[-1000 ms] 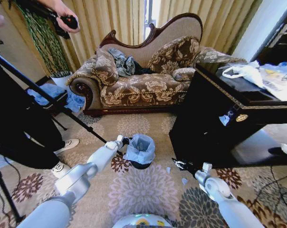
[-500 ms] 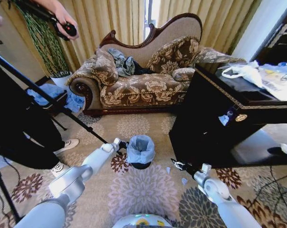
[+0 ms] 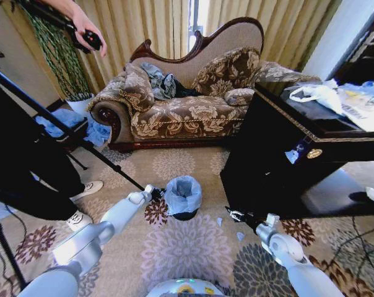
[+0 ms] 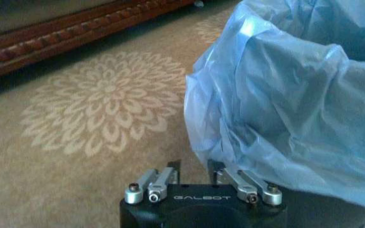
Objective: Place a garbage bag over the trash bin.
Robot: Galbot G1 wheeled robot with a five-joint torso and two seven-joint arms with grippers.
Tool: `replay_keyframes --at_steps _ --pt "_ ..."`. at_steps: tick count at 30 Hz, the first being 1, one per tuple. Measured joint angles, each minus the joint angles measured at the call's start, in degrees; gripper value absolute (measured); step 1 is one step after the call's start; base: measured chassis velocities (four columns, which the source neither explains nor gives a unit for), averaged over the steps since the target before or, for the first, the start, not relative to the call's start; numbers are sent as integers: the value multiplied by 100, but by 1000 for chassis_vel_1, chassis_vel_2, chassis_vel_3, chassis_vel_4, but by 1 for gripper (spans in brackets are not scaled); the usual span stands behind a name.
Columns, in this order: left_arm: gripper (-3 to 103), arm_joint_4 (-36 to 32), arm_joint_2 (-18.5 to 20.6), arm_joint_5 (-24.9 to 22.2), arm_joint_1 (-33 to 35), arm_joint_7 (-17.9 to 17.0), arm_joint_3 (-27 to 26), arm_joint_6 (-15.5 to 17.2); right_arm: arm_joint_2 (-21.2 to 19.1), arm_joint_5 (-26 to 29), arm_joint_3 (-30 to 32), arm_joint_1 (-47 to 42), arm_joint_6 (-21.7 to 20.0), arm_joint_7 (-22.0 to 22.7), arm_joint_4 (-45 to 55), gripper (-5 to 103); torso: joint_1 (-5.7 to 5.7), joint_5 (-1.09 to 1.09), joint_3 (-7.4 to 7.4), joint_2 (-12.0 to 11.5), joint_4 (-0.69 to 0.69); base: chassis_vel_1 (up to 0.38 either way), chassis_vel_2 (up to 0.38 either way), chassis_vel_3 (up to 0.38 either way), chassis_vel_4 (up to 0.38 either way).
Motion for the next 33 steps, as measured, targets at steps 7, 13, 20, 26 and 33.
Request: replay_keyframes --at_steps 7,13,20,26,33 --pt "52 -824 695 -262 435 -58 -548 248 -12 -105 87 -20 147 -14 99 100 0 0 0 0 0 0 0 0 0" --pt "80 -1729 1280 -958 500 -307 -1218 875 -244 -694 -123 342 615 -246 168 100 -1 4 0 0 -3 0 0 0 0" --pt "94 -3045 1646 -2124 927 -1240 -2010 903 -336 -940 -799 906 692 -370 389 100 3 12 2 -1 14 0 0 0 0" --pt "68 -3577 1498 -2252 705 -1836 -2184 536 -404 -968 -1070 1019 724 -371 295 100 2 6 2 0 -1 6 2 -5 24" --pt "40 -4415 1610 -2340 501 -2062 -2241 682 -542 -948 -1009 1138 792 -358 197 100 -1 2 -1 1 -1 -7 -4 4 -8"
